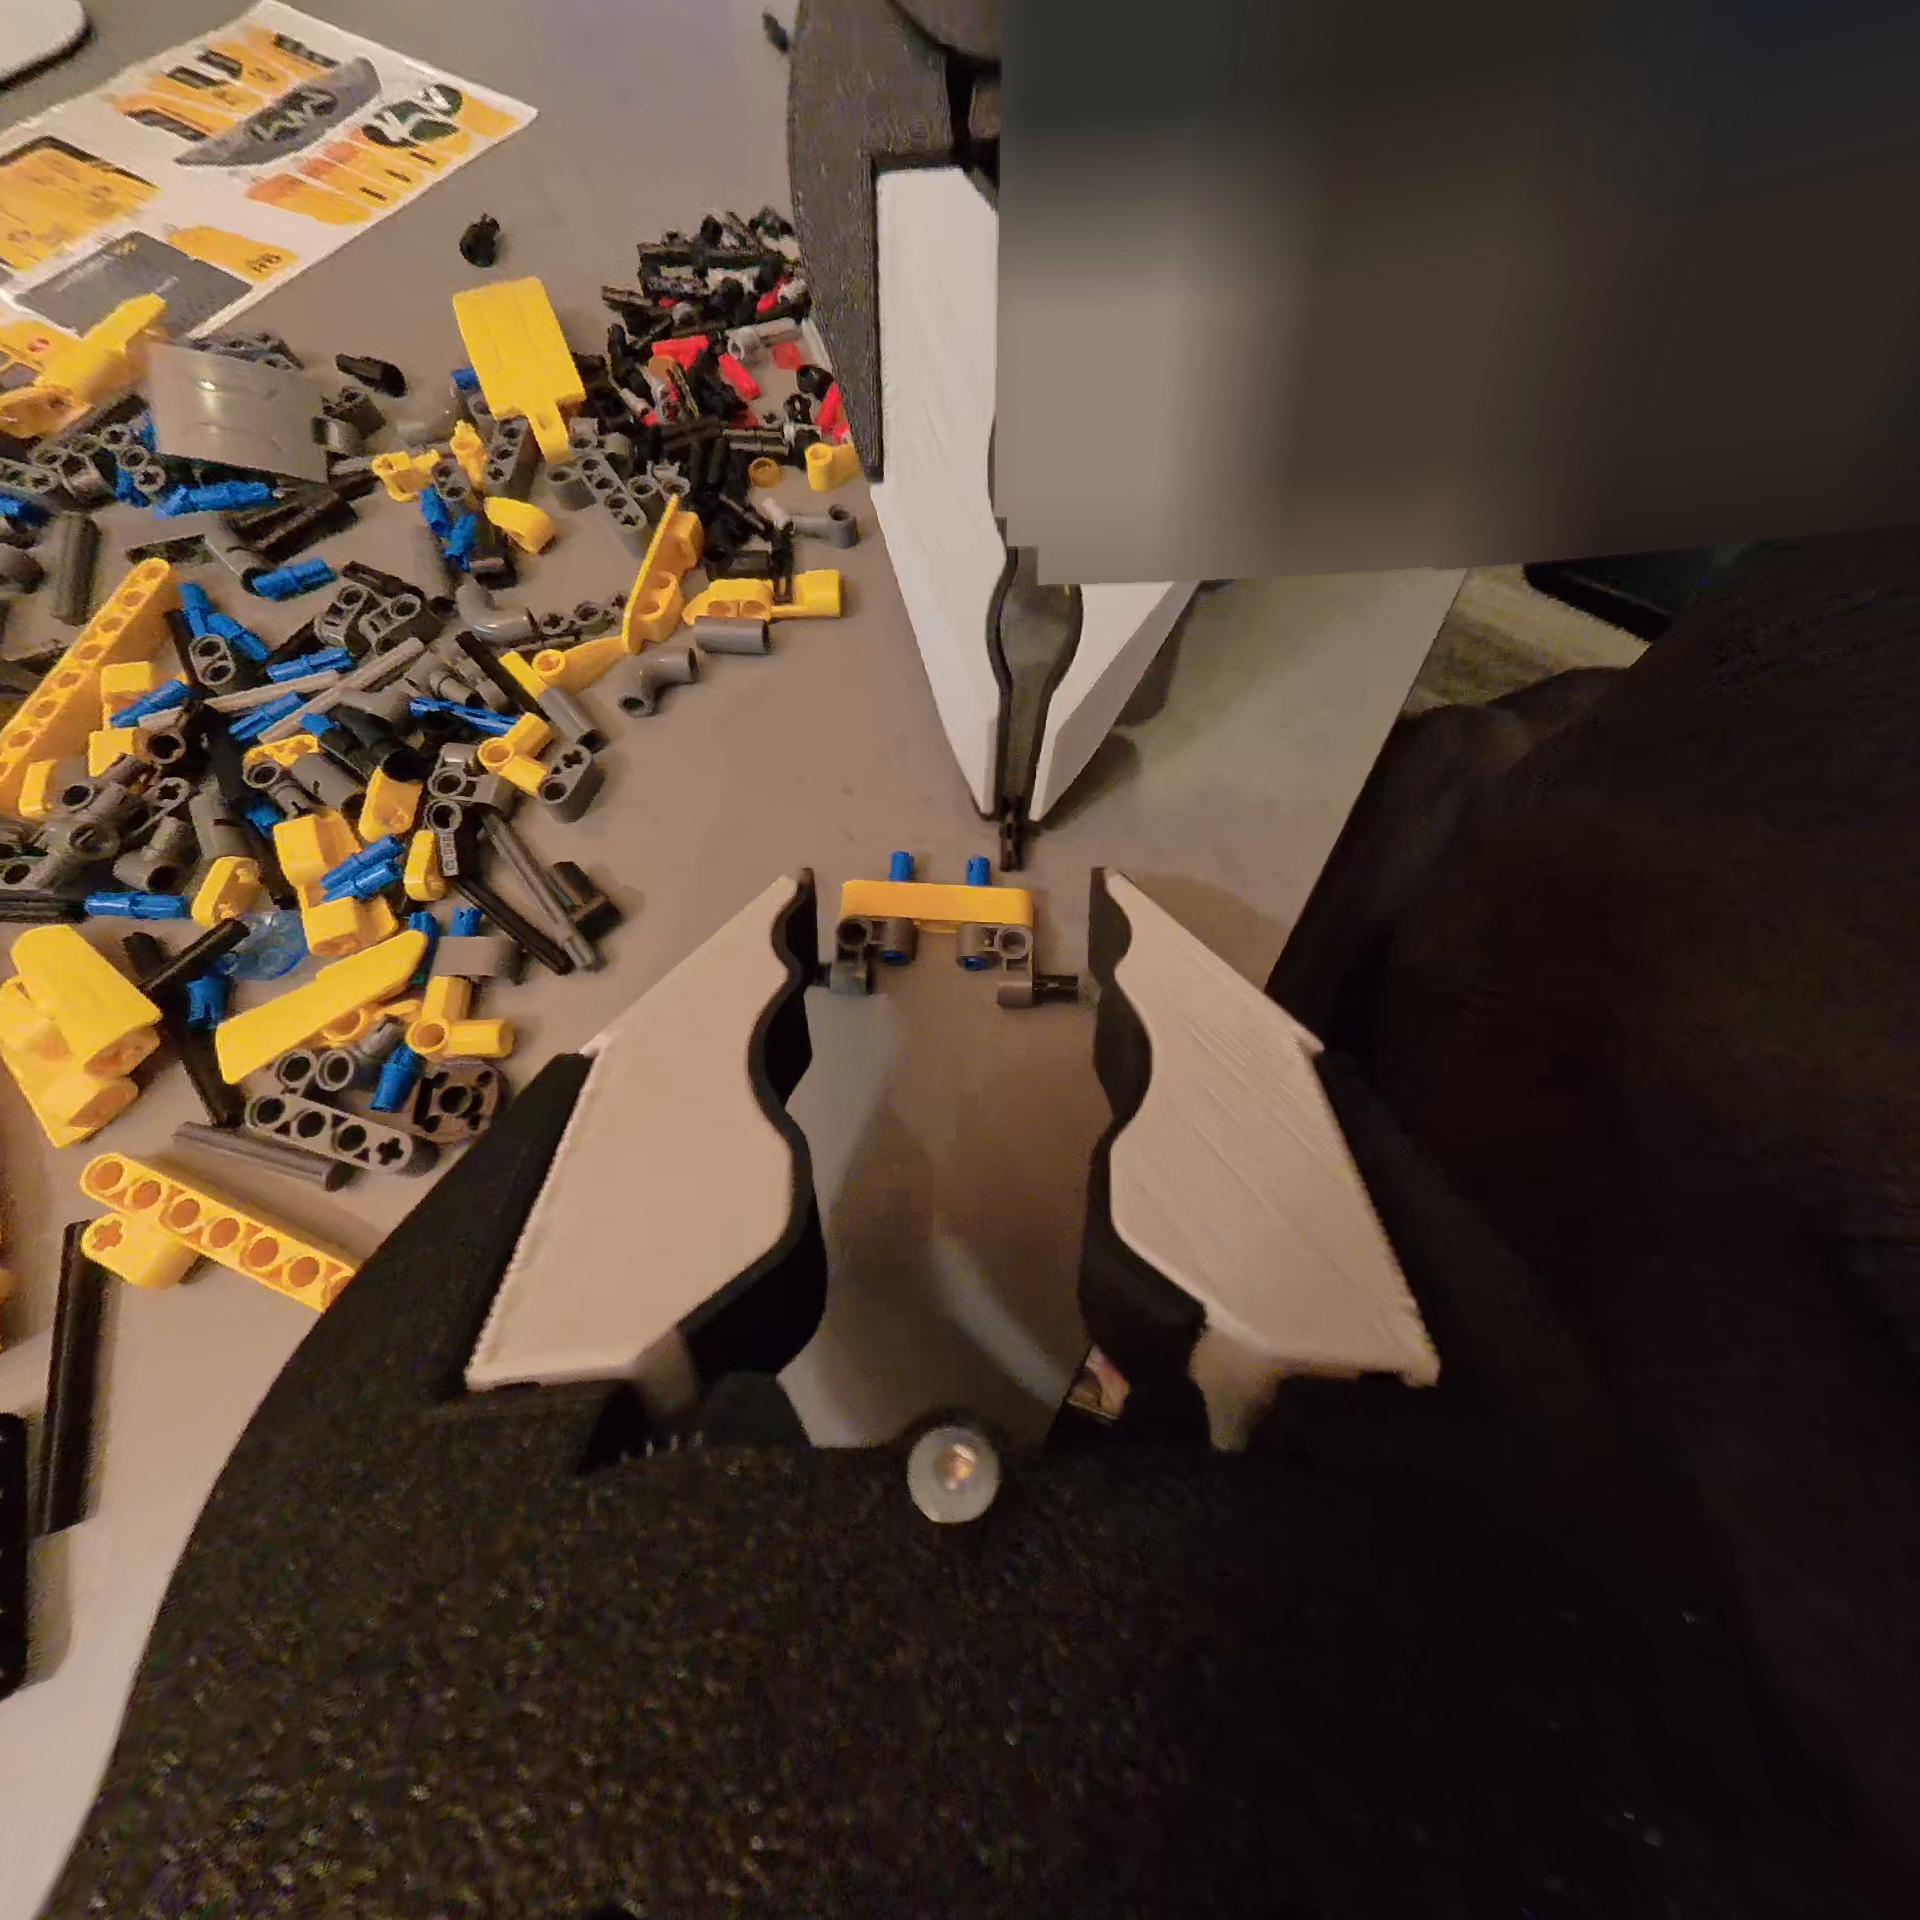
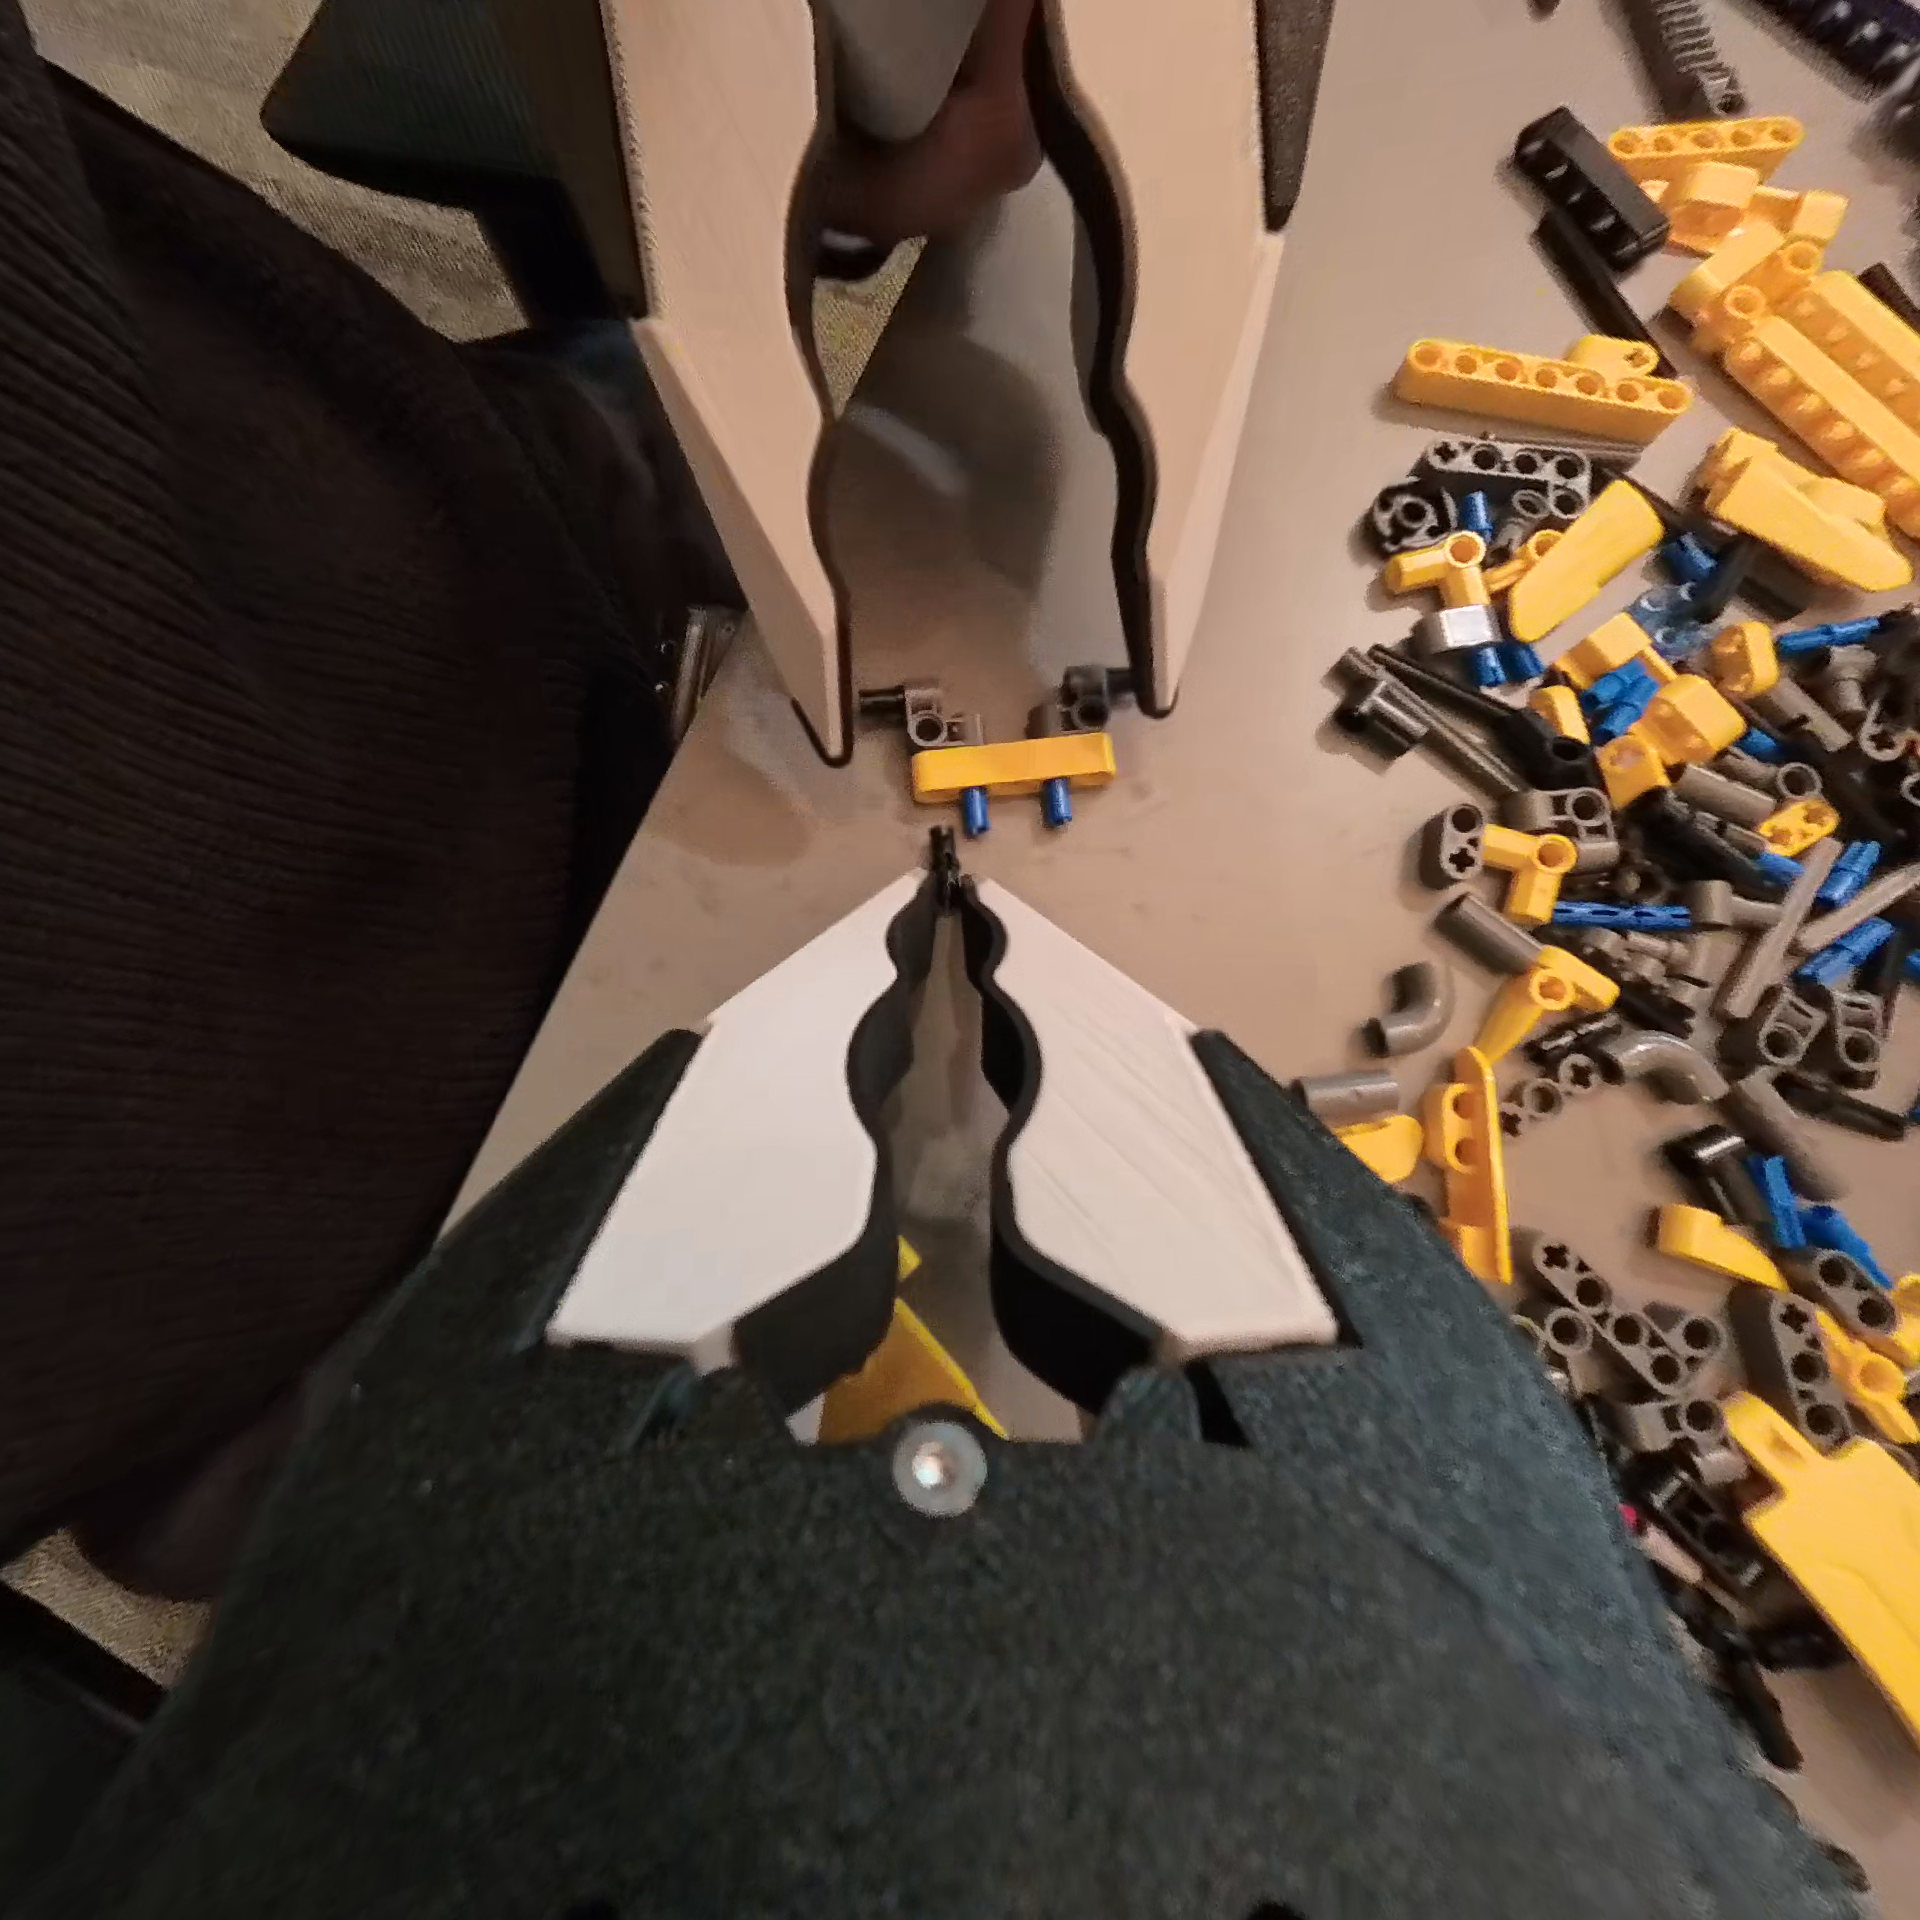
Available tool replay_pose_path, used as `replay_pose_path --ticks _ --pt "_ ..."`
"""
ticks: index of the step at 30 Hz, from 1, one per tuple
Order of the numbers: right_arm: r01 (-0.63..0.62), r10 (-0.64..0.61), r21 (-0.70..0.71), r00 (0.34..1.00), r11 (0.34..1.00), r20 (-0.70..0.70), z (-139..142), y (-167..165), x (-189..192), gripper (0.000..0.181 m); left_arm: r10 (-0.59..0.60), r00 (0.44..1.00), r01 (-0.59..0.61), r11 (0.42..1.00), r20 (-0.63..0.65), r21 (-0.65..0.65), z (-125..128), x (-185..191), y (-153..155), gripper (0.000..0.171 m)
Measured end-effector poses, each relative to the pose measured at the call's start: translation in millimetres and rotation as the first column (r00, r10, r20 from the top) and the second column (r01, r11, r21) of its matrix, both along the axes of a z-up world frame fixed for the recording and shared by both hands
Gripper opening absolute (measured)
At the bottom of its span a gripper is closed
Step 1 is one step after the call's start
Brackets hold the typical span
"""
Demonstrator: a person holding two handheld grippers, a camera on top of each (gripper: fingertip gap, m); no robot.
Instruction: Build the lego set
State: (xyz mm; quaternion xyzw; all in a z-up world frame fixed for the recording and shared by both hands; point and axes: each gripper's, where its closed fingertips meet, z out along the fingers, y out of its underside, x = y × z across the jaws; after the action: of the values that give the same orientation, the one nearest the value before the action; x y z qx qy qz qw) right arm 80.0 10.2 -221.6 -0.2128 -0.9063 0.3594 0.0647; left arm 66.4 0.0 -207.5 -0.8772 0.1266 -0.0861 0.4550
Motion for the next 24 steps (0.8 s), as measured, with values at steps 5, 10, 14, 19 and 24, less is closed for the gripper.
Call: replay_pose_path --ticks 5,10,14,19,24 --pt "0.004 -0.003 -0.036 1.0 0.999 0.02 1 -5 0 0.004 -0.001 0.999 -0.003 0.996 -0.046 -0.091 -11 -8 0 0.061" --pt "0.017 -0.016 -0.031 1.0 0.999 0.026 -2 -6 -1 0.004 -0.056 0.993 0.042 0.99 -0.103 -0.131 -16 -6 1 0.055" --pt "0.022 -0.02 -0.048 0.999 0.999 0.036 -1 -7 -1 0.004 -0.096 0.992 0.083 0.987 -0.085 -0.14 -17 -1 -1 0.041" --pt "0.023 -0.021 -0.05 0.999 0.998 0.031 -1 -7 -1 0.004 -0.097 0.992 0.085 0.986 -0.084 -0.141 -17 -1 -1 0.04" --pt "0.02 -0.011 -0.102 0.997 0.995 0.079 -1 -9 1 0.003 -0.095 0.992 0.083 0.986 -0.078 -0.141 -17 -1 -1 0.04"
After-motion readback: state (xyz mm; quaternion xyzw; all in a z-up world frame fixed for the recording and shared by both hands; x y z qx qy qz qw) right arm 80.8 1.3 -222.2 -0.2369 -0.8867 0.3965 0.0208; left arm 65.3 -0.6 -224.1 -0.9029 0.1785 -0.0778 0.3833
